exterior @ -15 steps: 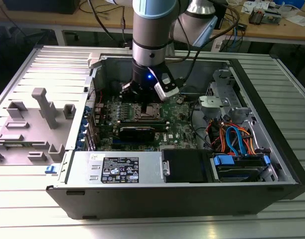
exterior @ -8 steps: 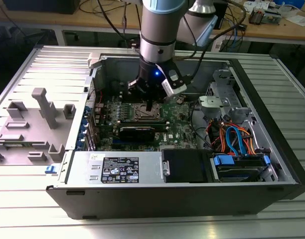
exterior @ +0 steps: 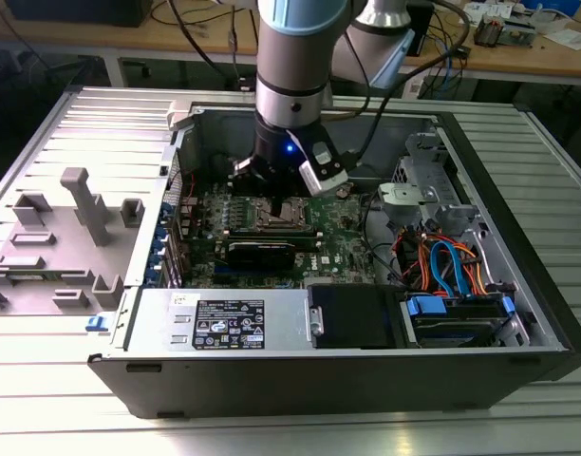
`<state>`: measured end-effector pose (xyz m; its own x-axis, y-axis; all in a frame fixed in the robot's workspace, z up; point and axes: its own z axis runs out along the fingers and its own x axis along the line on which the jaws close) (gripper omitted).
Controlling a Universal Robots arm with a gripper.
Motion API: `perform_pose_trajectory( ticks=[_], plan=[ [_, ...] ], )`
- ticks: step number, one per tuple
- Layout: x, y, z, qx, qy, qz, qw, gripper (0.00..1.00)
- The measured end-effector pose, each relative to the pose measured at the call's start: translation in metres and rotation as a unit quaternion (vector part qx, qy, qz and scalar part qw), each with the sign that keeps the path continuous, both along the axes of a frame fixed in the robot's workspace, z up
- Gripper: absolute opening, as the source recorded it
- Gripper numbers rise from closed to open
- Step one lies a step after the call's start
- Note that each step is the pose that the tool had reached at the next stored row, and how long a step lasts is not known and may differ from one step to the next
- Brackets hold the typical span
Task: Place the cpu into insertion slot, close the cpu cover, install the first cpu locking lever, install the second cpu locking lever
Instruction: 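Install the second cpu locking lever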
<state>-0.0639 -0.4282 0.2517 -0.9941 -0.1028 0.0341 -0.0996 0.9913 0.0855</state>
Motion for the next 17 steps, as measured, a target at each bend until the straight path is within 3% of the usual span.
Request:
perform_pose_trajectory(
  ticks=[3, 5, 9, 17],
  plan=[
    [-0.007, -0.0049, -0.0009, 0.0153, 0.0000, 0.000, 0.9999, 0.11],
    [-0.011, -0.0095, -0.0020, 0.0211, 0.0000, 0.000, 0.9998, 0.11],
    [-0.012, -0.0125, -0.0062, 0.0216, 0.0000, 0.000, 0.9998, 0.11],
    [-0.021, -0.0129, -0.0181, 0.0221, 0.0000, 0.000, 0.9998, 0.11]
  ],
)
